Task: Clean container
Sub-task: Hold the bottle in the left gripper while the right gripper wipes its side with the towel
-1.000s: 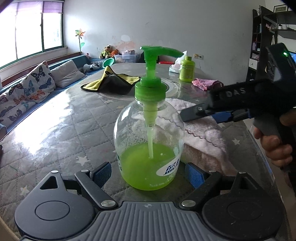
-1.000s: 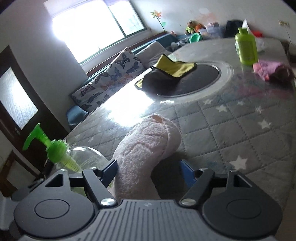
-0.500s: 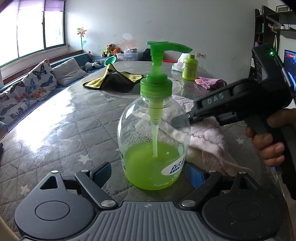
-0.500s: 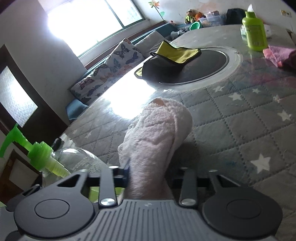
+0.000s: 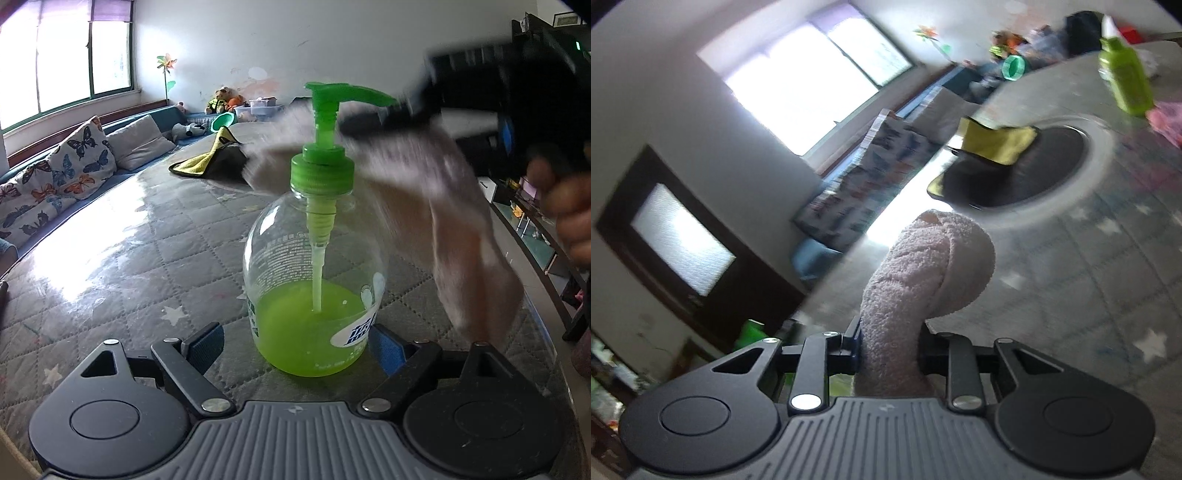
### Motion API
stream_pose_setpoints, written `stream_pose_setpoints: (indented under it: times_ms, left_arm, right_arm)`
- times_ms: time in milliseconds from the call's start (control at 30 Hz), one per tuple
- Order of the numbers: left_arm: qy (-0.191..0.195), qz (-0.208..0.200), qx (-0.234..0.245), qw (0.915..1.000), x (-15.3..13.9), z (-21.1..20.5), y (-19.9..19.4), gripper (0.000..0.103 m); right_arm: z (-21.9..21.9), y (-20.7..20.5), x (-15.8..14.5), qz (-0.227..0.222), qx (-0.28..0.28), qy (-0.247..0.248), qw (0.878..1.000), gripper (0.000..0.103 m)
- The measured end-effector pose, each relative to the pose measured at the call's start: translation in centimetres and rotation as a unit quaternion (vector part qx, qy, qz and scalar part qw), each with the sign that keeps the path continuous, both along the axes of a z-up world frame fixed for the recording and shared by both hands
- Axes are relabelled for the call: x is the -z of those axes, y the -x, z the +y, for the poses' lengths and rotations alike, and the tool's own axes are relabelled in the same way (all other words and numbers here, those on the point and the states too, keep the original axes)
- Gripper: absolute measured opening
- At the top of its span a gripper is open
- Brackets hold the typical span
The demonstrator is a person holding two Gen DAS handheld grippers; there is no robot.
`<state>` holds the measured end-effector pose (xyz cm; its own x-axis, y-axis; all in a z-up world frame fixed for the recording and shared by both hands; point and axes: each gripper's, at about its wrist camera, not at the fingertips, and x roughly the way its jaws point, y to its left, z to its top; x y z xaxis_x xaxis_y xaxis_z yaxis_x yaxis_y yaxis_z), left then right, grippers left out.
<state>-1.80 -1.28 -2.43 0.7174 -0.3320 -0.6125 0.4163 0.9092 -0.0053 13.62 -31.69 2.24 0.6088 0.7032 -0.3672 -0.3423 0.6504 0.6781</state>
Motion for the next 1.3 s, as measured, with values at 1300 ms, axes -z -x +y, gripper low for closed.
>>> stream_pose_setpoints:
  times_ms: [1300]
  left_arm:
    - [0.011, -0.017, -0.058, 0.9981, -0.6, 1.9, -0.8, 0.087]
  right_arm:
    - [2.6, 3.8, 3.6, -0.018, -0.059, 0.109, 0.992, 0.024]
